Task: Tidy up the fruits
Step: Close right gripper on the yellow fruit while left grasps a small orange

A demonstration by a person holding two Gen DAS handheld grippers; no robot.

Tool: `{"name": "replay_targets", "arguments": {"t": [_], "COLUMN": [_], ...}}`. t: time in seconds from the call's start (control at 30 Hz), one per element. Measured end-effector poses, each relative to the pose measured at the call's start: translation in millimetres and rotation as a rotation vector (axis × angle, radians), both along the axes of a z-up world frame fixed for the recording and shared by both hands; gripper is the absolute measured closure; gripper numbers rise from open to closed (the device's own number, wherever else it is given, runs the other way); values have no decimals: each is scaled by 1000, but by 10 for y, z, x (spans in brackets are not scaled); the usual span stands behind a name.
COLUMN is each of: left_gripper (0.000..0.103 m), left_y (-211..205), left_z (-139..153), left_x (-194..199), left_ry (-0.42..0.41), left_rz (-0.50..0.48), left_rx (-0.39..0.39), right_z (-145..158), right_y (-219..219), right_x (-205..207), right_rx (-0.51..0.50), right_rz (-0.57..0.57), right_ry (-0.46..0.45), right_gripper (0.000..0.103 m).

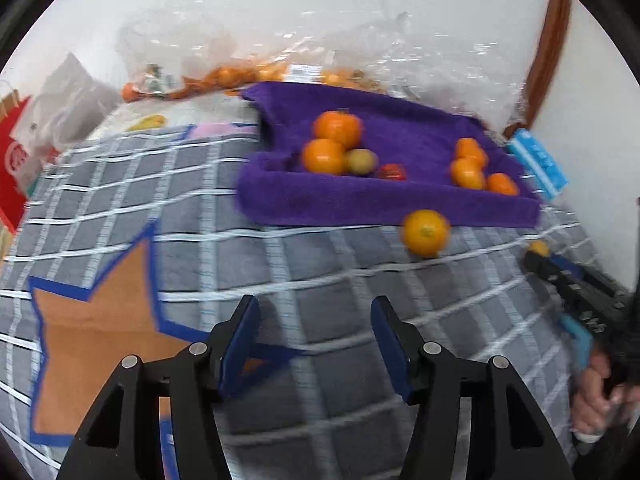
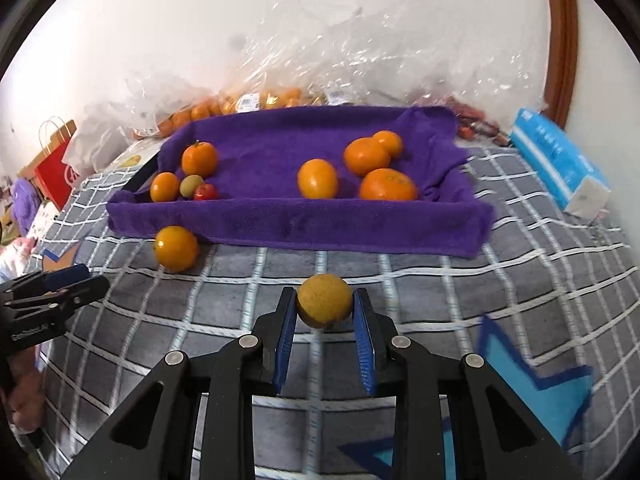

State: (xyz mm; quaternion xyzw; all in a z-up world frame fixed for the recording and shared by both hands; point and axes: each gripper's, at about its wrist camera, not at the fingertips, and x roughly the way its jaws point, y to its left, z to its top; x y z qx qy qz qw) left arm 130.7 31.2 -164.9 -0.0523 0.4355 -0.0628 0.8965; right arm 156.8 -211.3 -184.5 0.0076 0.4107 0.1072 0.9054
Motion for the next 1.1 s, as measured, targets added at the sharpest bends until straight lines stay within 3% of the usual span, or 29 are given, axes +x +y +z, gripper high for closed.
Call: {"name": "replay_targets", "arguments": {"t": [0.2,0.37,0.5,0.67,1.1], "left_gripper": [50,57,62,69,72], "left_y": [-447,-528,-626,-669,-491], "left_z": [70,0,-54,-93,-81], "left_x": [159,325,411,477,419], "left_ry": [-11,-15,3,-13,-62], "left_rz": [-66,-25,-48,-36,-62], "left_rx": [6,-22,-27,-30,-212], "right_z": [-9,-7,-27,-35,-54], "right_y": [-192,-270,-333,-335,-364], "right_x": [-47,-69,-50,-46,-38], "right_rx": [27,82,159,171,166], "right_rz": [-43,-46,-19,-22,-43], "right_ry": [0,0,14,18,24], "right_gripper": [75,75,75,75,75]}}
